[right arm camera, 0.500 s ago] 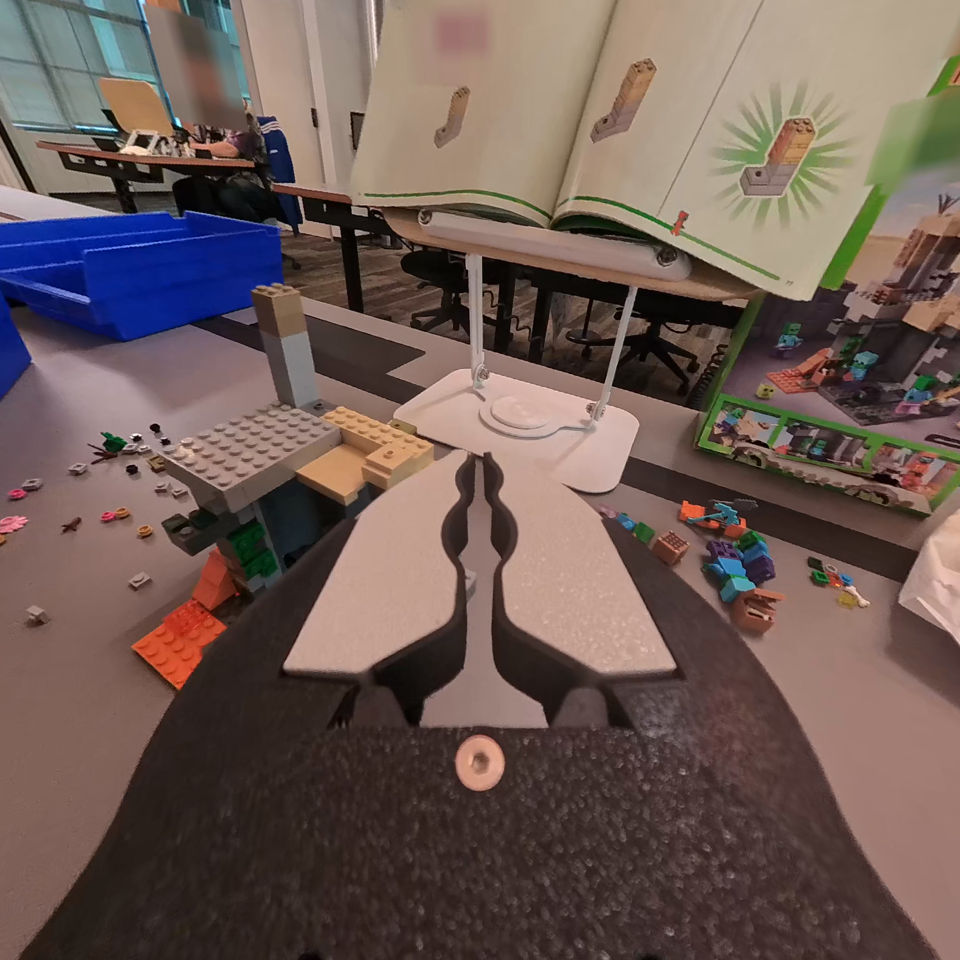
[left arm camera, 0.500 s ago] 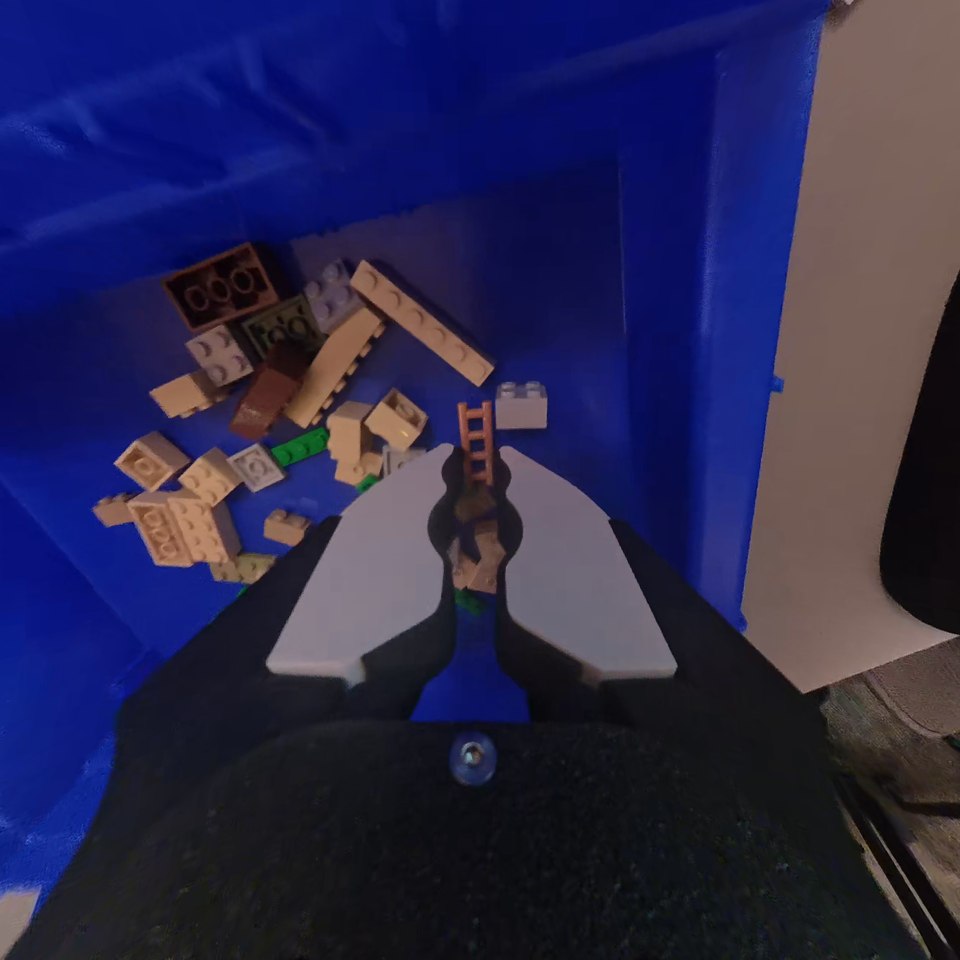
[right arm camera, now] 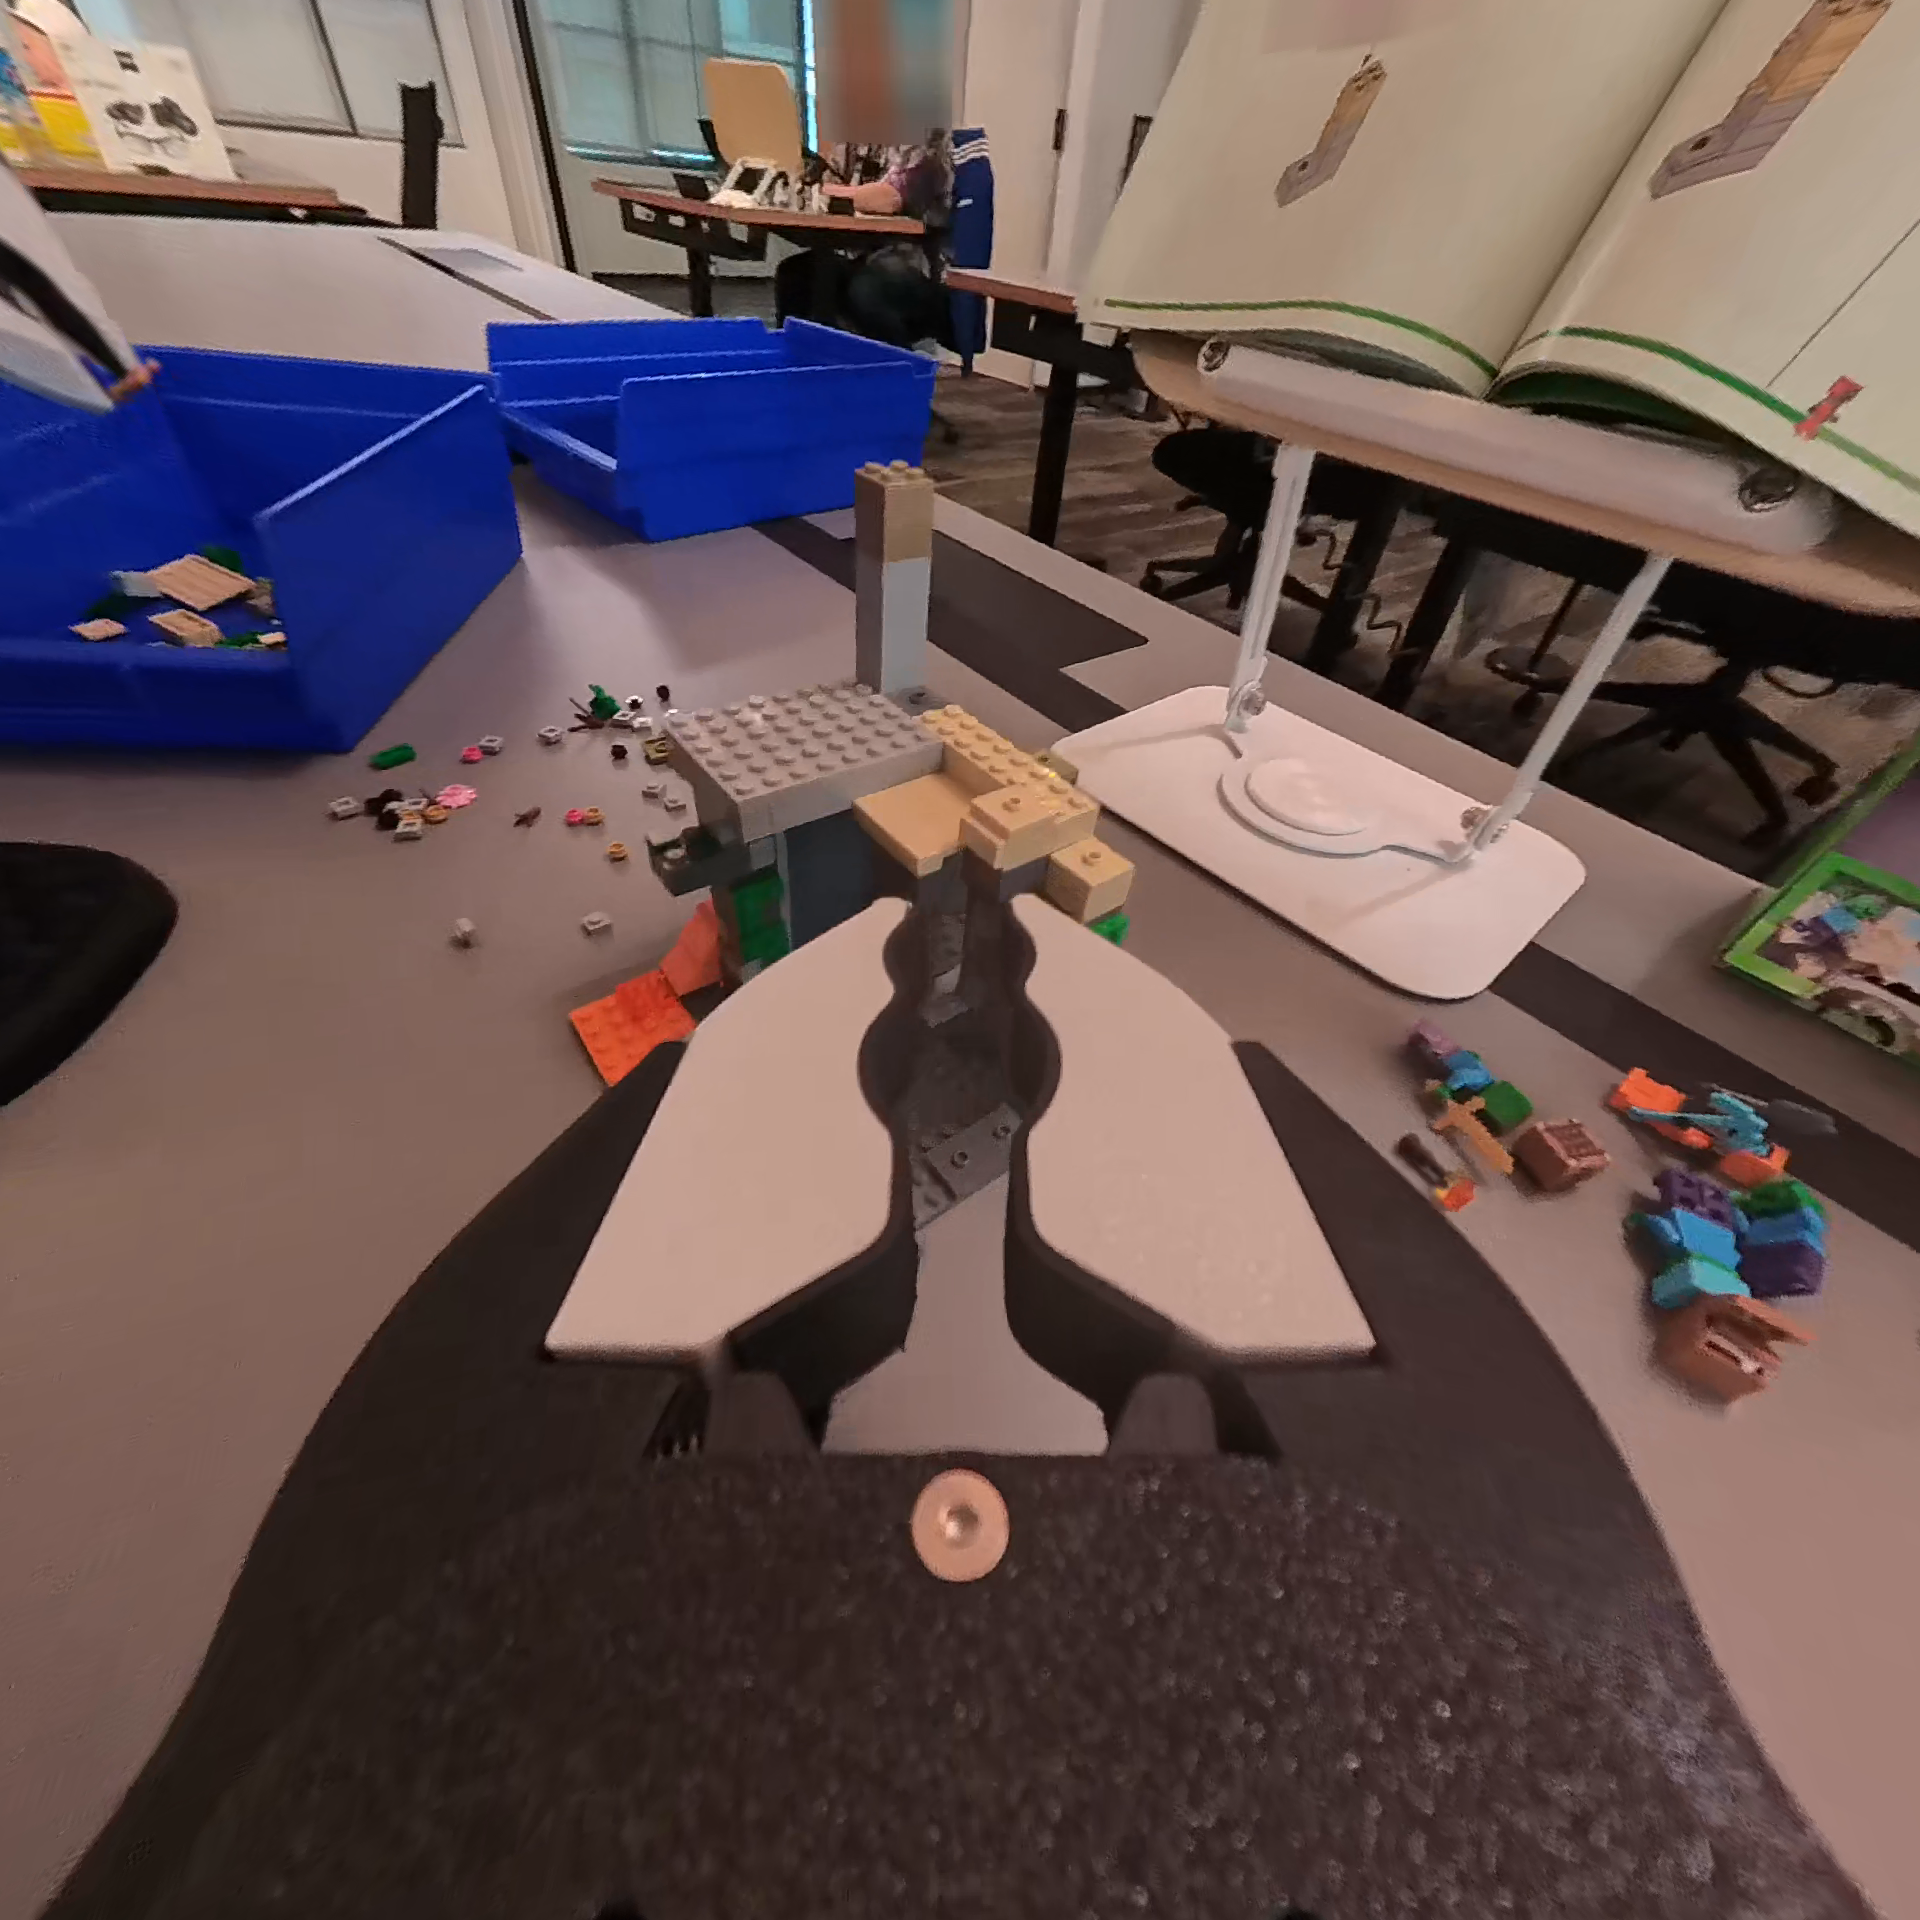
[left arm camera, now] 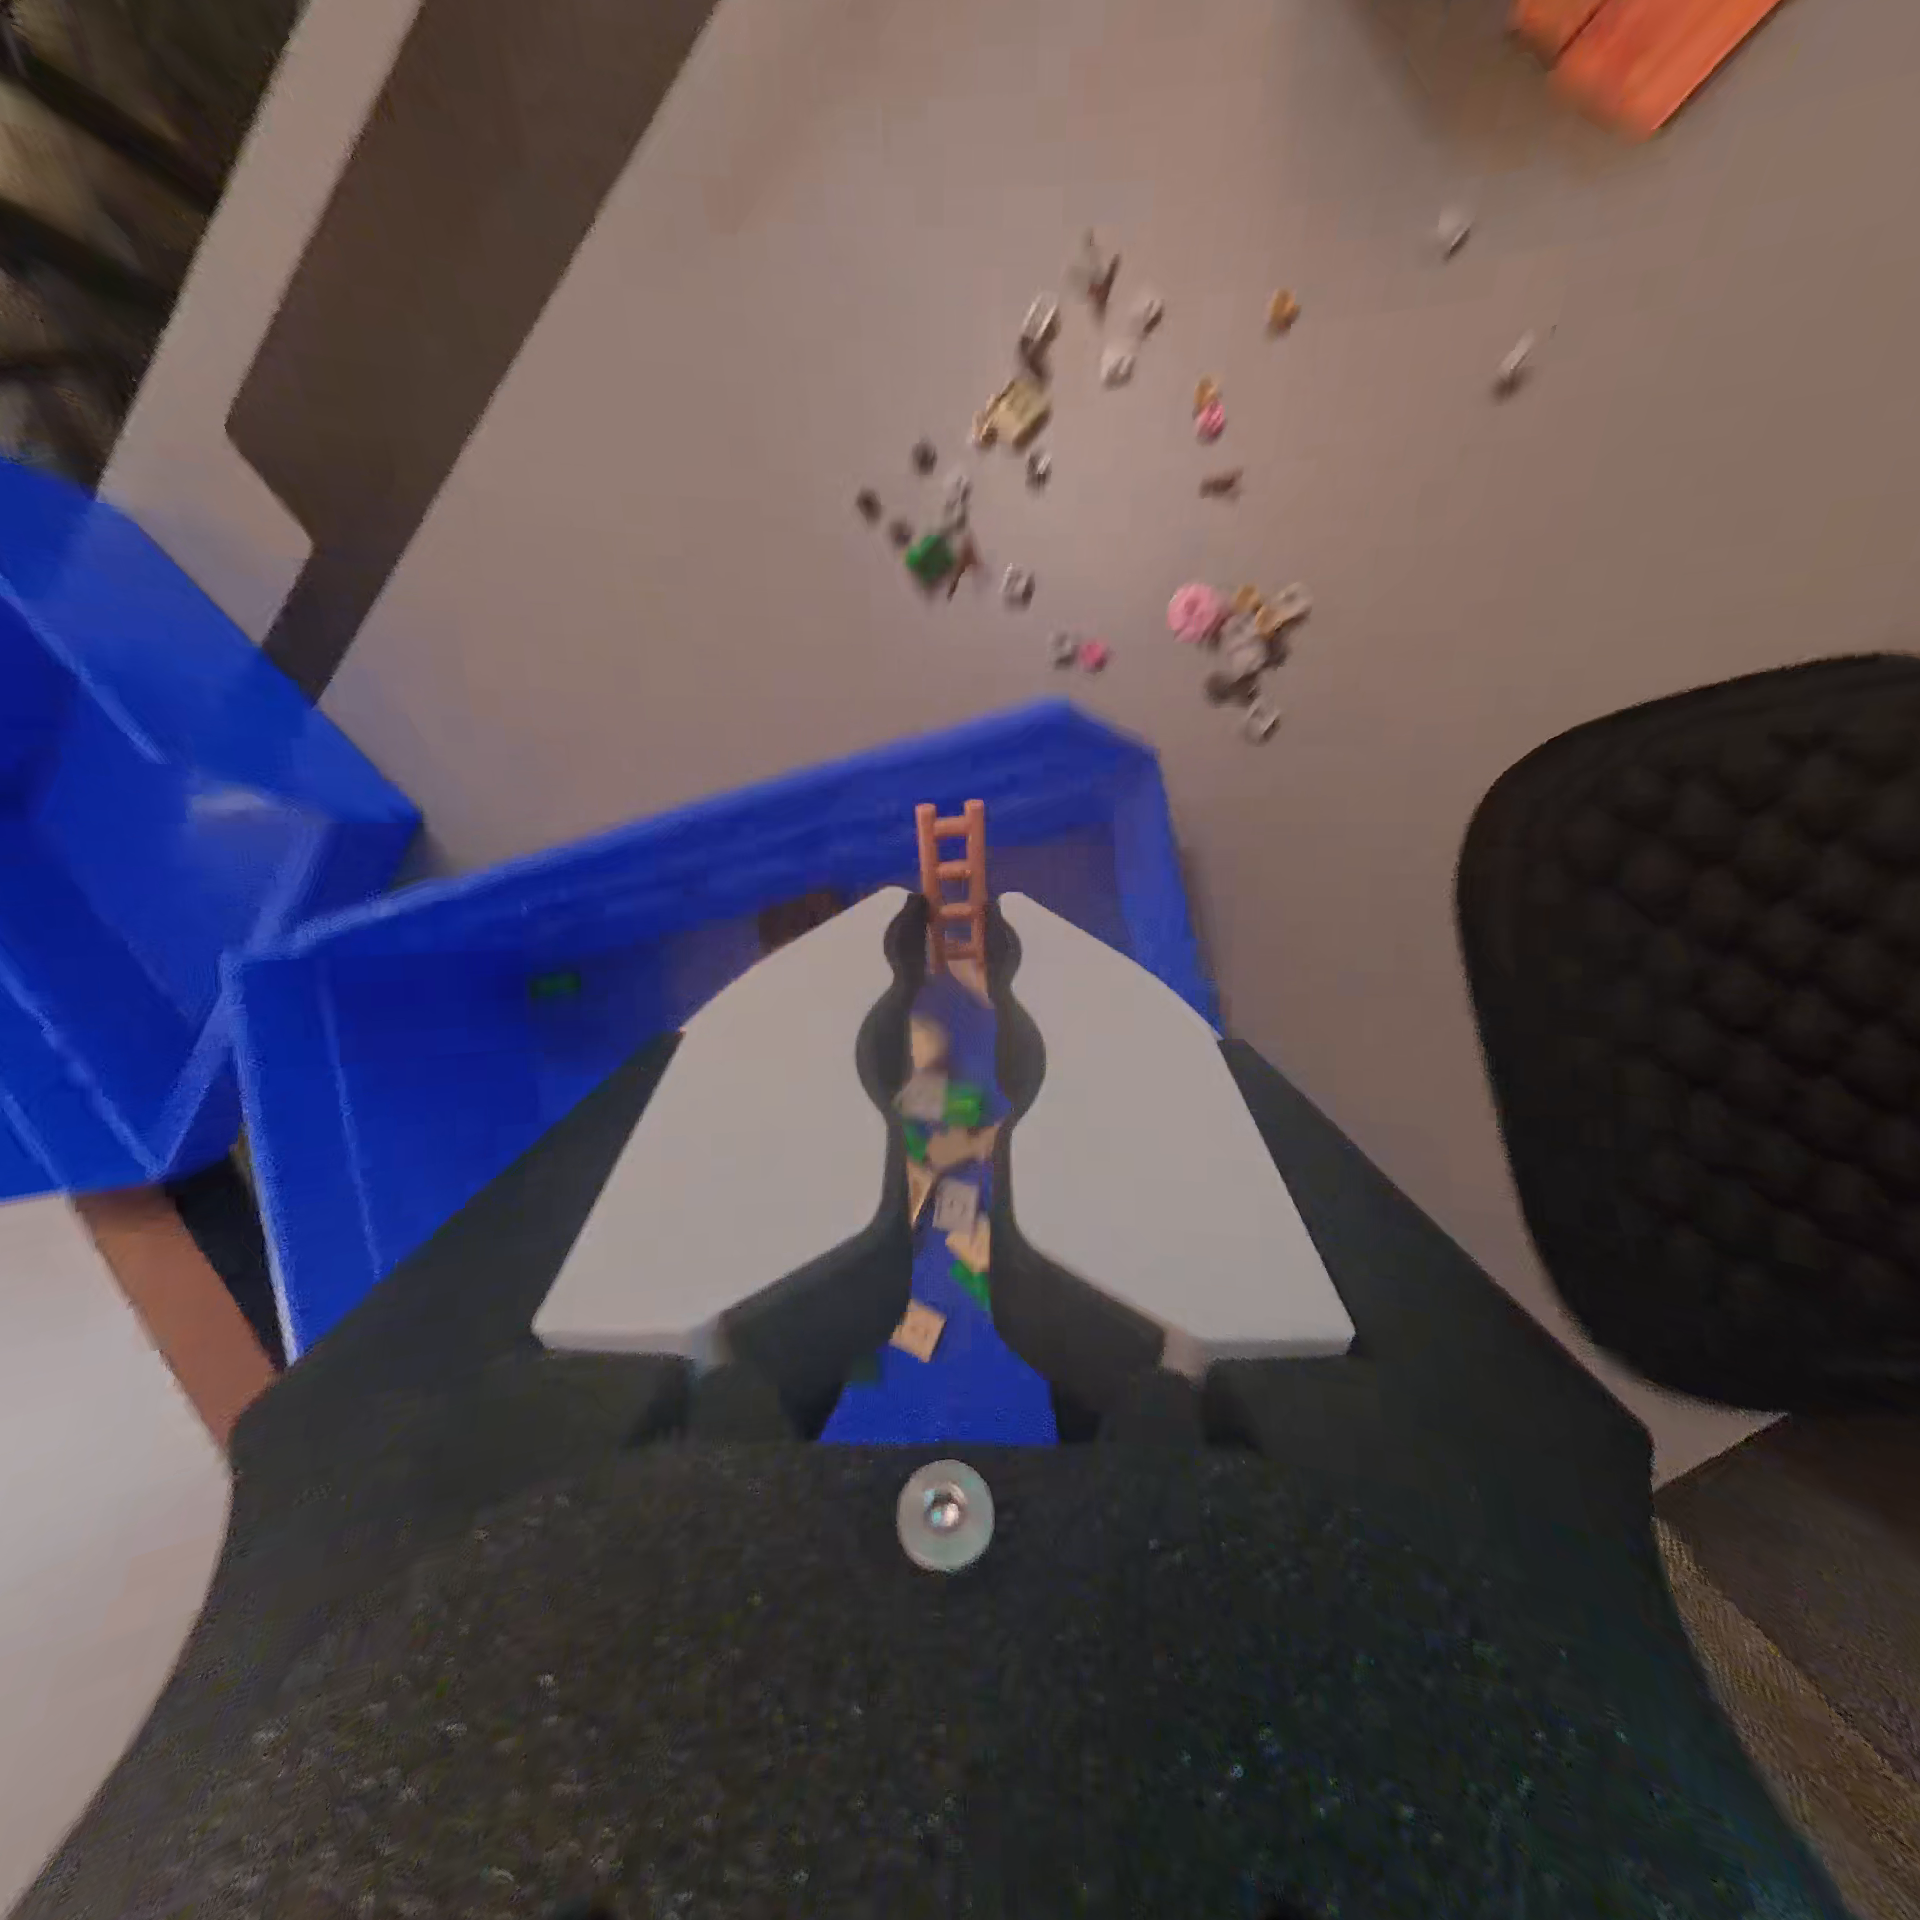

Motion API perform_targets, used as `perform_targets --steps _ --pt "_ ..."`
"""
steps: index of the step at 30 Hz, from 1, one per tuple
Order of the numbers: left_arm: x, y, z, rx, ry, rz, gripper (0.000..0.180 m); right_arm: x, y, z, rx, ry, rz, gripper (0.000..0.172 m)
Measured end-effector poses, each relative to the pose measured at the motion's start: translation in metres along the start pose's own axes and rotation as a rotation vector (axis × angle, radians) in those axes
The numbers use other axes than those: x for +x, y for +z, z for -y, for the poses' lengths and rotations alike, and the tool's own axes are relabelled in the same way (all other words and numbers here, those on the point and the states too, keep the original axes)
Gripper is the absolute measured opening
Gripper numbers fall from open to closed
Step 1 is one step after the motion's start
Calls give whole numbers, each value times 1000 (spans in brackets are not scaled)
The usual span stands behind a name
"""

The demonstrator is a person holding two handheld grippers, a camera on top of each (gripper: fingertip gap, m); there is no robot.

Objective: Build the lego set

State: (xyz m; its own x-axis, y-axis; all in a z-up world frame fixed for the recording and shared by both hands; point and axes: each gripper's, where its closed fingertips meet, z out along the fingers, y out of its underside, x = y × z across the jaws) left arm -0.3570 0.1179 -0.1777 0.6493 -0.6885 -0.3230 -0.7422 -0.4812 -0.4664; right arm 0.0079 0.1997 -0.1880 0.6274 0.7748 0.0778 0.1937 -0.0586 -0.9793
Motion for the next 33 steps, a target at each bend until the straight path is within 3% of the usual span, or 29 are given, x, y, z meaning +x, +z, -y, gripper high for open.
perform_targets --steps 6,11,17,22,33 --pt "44 0 76 277 38 -122 11 -17 -7 -16 -65 -37 97 21" --pt "92 14 137 493 48 -246 10 -27 -7 -31 -137 -60 160 38" --pt "155 42 189 656 35 -442 10 -38 -14 -41 -164 -75 243 39" --pt "187 67 208 708 15 -541 10 -46 -15 -54 -223 -95 330 41" --pt "214 104 190 613 52 -588 10 -69 -4 -83 -379 -209 573 42"
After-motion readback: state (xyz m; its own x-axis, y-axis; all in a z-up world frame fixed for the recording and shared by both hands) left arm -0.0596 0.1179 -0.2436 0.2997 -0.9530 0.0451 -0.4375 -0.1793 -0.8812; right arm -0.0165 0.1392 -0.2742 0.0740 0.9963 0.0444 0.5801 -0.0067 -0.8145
